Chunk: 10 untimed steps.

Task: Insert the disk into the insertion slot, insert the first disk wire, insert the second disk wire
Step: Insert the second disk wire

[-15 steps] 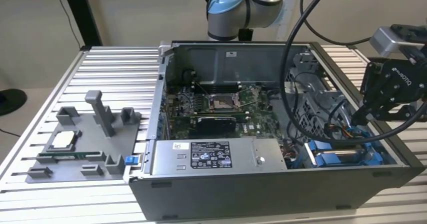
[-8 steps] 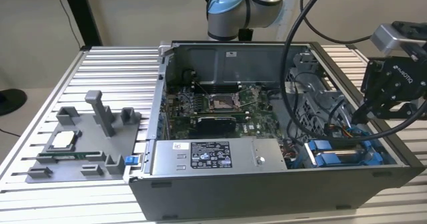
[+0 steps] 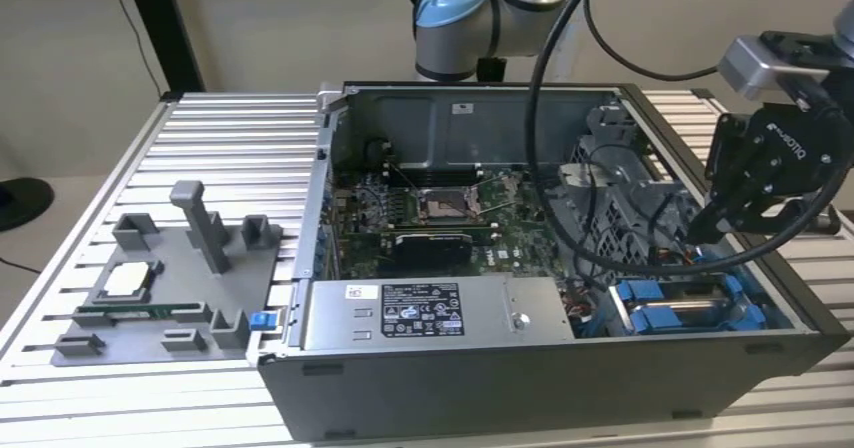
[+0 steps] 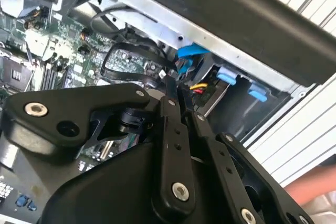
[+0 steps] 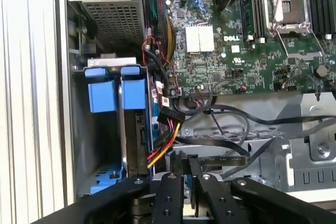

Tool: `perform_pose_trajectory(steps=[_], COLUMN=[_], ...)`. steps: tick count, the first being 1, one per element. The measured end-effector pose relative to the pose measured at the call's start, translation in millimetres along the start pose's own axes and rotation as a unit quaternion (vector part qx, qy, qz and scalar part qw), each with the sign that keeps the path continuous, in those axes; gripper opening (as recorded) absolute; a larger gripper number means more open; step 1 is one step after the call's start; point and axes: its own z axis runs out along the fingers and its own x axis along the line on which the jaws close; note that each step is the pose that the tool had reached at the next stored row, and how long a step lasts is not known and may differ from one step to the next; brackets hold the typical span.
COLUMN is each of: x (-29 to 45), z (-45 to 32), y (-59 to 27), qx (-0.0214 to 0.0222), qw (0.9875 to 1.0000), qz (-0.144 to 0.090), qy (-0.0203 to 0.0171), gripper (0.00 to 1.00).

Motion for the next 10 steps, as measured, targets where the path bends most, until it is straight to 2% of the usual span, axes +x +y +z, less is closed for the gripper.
perform_pose_trajectory(steps=[7,10], x=[8.8,14.4], z=[0.9,1.2], y=[20.2,26.1], qx=[0.0027,0.0074], qw=[1.0000,1.0000], qz=[-0.001,-0.002], qy=[-0.0002,-0.0006], gripper=[0.00,0.00])
